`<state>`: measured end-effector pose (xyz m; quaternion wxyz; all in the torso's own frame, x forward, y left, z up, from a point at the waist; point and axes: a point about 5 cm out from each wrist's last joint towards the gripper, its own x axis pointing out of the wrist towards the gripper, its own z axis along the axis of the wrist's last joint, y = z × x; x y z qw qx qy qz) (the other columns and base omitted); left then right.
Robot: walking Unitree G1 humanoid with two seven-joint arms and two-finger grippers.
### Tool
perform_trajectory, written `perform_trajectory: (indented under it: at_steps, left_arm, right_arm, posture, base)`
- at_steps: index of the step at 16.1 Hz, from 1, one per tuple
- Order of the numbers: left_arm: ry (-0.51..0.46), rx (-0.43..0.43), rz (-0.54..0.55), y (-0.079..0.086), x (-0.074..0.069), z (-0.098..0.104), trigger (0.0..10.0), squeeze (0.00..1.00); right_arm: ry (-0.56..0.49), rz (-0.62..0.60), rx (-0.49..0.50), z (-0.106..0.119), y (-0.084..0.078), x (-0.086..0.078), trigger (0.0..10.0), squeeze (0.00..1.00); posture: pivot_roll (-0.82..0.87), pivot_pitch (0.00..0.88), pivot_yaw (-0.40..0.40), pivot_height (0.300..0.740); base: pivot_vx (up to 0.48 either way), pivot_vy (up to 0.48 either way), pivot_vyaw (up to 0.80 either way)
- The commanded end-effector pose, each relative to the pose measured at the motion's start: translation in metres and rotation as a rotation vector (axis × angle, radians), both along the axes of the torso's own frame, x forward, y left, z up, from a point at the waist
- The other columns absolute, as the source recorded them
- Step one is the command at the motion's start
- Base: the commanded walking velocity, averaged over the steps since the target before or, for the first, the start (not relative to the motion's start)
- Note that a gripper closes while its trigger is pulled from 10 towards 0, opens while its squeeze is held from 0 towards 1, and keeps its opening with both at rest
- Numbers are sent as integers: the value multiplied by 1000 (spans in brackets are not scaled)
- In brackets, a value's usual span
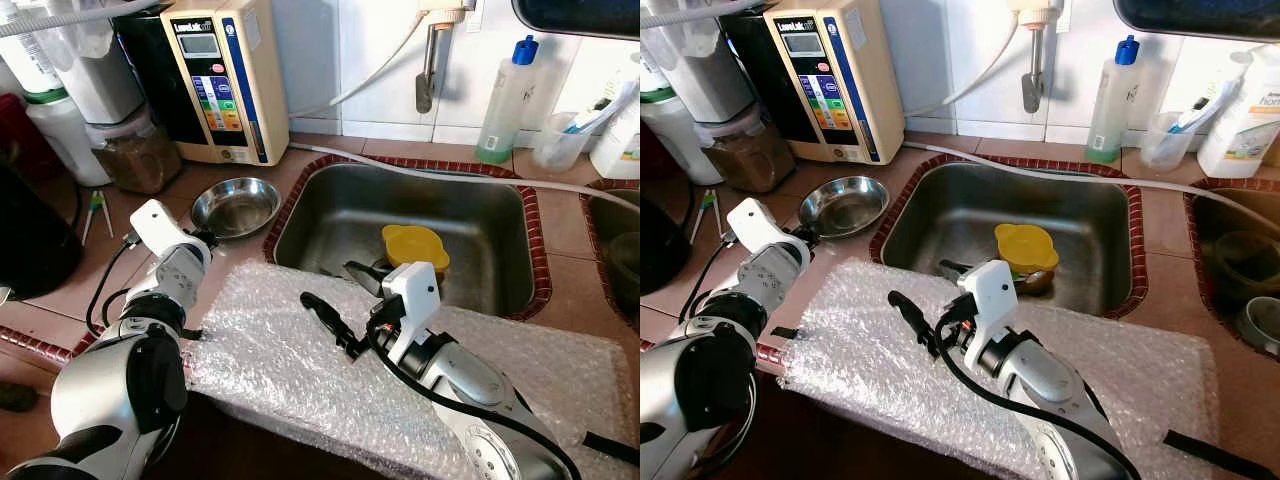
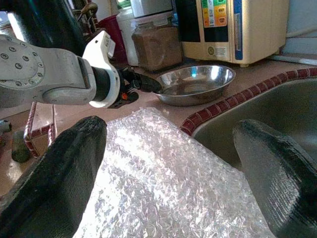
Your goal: Kitchen organization
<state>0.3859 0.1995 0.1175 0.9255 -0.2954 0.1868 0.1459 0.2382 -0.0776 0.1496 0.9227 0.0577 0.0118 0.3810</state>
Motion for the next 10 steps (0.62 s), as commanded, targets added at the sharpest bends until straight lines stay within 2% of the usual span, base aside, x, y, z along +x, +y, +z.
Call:
perform_trajectory:
  at_steps: [1, 7, 10]
  left_arm:
    - [36, 18, 16, 12, -7, -9, 0, 0]
    - [48, 33, 16, 20, -10, -13, 0, 0]
    - [58, 44, 28, 32, -17, -19, 0, 0]
  right_arm:
    - [3, 39, 1, 1, 5, -1, 10000, 0]
    - [3, 63, -6, 2, 4, 0, 10000, 0]
    - [5, 67, -5, 2, 3, 1, 10000, 0]
  posture:
    - [-215, 17, 137, 740]
    - [-203, 16, 131, 740]
    - [-185, 18, 127, 740]
  base:
    - [0, 0, 0]
    - [0, 0, 0]
    - [0, 0, 0]
